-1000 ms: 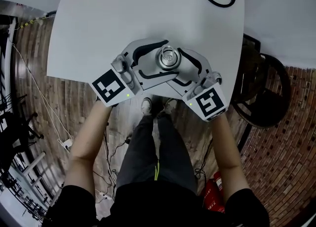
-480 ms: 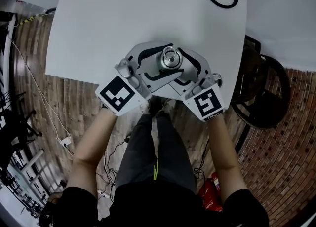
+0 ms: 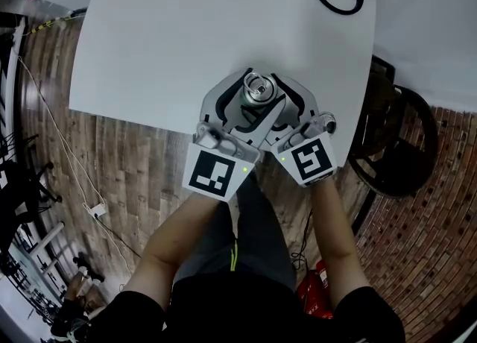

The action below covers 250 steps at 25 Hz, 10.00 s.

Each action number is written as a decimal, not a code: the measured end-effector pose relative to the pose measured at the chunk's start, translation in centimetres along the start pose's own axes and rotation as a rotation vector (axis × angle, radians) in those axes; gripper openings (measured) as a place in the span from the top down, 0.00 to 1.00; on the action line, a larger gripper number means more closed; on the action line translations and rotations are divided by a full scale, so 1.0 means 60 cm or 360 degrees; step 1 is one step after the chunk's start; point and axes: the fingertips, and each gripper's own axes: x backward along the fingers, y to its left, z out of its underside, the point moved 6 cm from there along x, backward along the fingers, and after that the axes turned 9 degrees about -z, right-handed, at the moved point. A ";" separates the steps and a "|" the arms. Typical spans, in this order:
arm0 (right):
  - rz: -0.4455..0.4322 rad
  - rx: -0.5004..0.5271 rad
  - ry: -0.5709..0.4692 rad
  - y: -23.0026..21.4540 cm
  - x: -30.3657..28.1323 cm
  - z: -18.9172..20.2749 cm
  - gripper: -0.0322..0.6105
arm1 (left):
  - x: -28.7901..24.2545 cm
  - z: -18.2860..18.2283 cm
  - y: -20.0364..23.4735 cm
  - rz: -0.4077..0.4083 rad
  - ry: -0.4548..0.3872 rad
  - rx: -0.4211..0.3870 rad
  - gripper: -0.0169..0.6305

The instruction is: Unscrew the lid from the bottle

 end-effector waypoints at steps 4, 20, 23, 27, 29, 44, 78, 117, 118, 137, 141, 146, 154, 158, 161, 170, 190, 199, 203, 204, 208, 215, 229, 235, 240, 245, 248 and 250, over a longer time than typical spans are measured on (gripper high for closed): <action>-0.0002 0.0003 -0.0006 0.000 0.002 0.002 0.45 | 0.000 0.002 -0.002 0.0008 0.0009 -0.0009 0.57; 0.0009 0.0007 -0.0009 0.000 0.001 0.003 0.45 | -0.002 0.003 -0.008 0.0120 0.0003 0.0017 0.45; 0.0009 0.0024 -0.0036 -0.001 0.000 0.006 0.45 | 0.006 0.006 -0.004 0.0236 0.0009 0.0078 0.43; -0.0002 0.0017 -0.0008 -0.002 0.000 0.003 0.45 | 0.008 -0.001 0.019 0.0619 0.0041 -0.0071 0.43; -0.0006 0.0006 -0.0003 -0.002 0.000 0.003 0.45 | 0.000 -0.017 0.021 0.0829 -0.0039 -0.0339 0.43; -0.0005 -0.0004 -0.0005 0.001 0.002 0.003 0.45 | -0.030 -0.014 0.031 0.1469 0.0184 -0.0145 0.43; 0.0001 0.0035 0.0035 0.007 0.001 0.000 0.45 | -0.017 -0.008 0.014 0.0975 0.0031 -0.0377 0.55; 0.0071 -0.0027 0.0000 0.007 0.005 0.004 0.45 | -0.034 -0.028 0.026 0.1348 0.0199 -0.0221 0.43; 0.0069 -0.0025 0.0003 0.007 0.005 0.003 0.45 | -0.035 -0.027 0.026 0.1387 0.0199 -0.0201 0.43; 0.0068 -0.0031 -0.0015 0.008 0.006 0.002 0.45 | -0.028 -0.014 0.014 0.1239 0.0060 -0.0374 0.55; 0.0071 -0.0035 -0.0012 0.007 0.010 0.003 0.45 | -0.022 -0.013 0.008 0.0994 0.0027 -0.0355 0.55; 0.0080 -0.0038 -0.0013 0.007 0.005 0.003 0.45 | -0.016 -0.005 0.009 0.0640 0.0030 -0.0244 0.55; 0.0086 -0.0035 -0.0008 0.008 0.002 0.003 0.45 | -0.008 0.002 0.003 0.0228 -0.0014 -0.0161 0.55; 0.0073 -0.0028 -0.0021 0.008 0.000 0.002 0.45 | -0.006 0.001 0.004 0.0215 -0.0018 -0.0165 0.55; 0.0059 0.0021 -0.0014 0.006 0.002 -0.001 0.45 | -0.008 -0.005 0.005 0.0235 -0.0039 -0.0183 0.55; 0.0088 0.0015 0.0026 0.016 0.028 -0.011 0.45 | 0.002 -0.018 0.011 0.0226 -0.0042 -0.0101 0.55; 0.0364 -0.0135 0.0023 0.068 0.147 -0.092 0.63 | 0.093 -0.127 0.014 0.0195 -0.0133 -0.0081 0.55; 0.0545 -0.0194 -0.0084 0.080 0.209 -0.147 0.80 | 0.171 -0.207 0.043 0.0090 -0.0209 -0.0144 0.55; 0.0650 -0.0229 -0.0132 0.081 0.248 -0.171 0.91 | 0.208 -0.242 0.058 0.0025 -0.0263 -0.0154 0.55; 0.0662 -0.0245 -0.0136 0.081 0.257 -0.176 0.92 | 0.218 -0.250 0.062 0.0010 -0.0278 -0.0149 0.55; 0.0684 -0.0297 -0.0200 0.080 0.301 -0.205 0.93 | 0.254 -0.276 0.088 -0.0052 -0.0333 -0.0151 0.55; 0.0827 -0.0334 -0.0320 0.069 0.377 -0.232 0.93 | 0.307 -0.310 0.122 -0.0151 -0.0406 -0.0186 0.55; 0.0999 -0.0283 -0.0367 0.073 0.449 -0.238 0.93 | 0.361 -0.330 0.146 -0.0303 -0.0433 -0.0138 0.55; 0.0966 -0.0204 -0.0333 0.063 0.441 -0.267 0.93 | 0.340 -0.333 0.145 -0.0282 -0.0439 -0.0127 0.55; 0.0931 -0.0153 -0.0345 0.056 0.431 -0.289 0.93 | 0.331 -0.343 0.139 -0.0273 -0.0452 -0.0144 0.55; 0.0921 -0.0136 -0.0353 0.060 0.419 -0.295 0.93 | 0.330 -0.345 0.133 -0.0228 -0.0450 -0.0151 0.55; 0.0908 -0.0111 -0.0353 0.066 0.410 -0.299 0.93 | 0.331 -0.352 0.129 -0.0218 -0.0443 -0.0155 0.55; 0.0896 -0.0112 -0.0369 0.071 0.403 -0.301 0.93 | 0.332 -0.357 0.125 -0.0196 -0.0476 -0.0165 0.55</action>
